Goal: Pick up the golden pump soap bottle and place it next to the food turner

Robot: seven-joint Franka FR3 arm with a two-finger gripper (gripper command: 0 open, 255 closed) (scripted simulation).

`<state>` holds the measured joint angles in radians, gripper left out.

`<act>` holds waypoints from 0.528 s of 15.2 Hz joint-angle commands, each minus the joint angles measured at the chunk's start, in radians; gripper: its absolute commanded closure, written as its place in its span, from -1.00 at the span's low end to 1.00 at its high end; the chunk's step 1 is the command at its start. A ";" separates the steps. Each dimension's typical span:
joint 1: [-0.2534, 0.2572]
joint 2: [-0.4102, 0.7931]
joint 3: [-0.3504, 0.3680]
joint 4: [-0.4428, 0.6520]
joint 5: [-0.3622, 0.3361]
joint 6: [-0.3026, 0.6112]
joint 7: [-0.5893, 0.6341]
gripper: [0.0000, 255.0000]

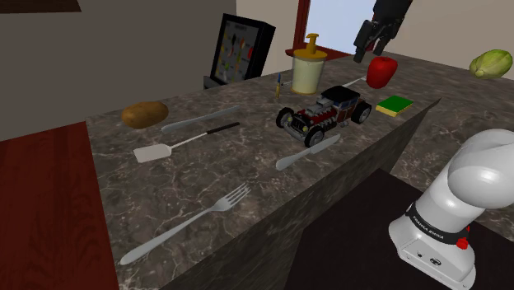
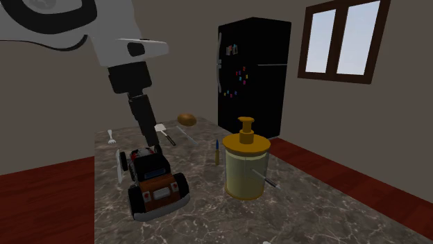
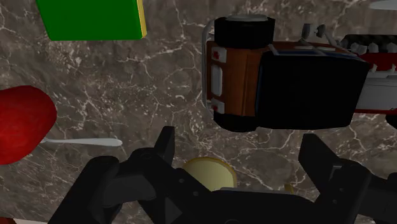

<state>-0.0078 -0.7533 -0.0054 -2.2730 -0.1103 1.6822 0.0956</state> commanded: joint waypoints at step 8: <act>0.014 0.282 -0.073 0.237 0.028 0.047 -0.098 -1.00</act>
<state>0.0020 -0.5185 -0.0713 -2.0757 -0.0897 1.7230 0.0084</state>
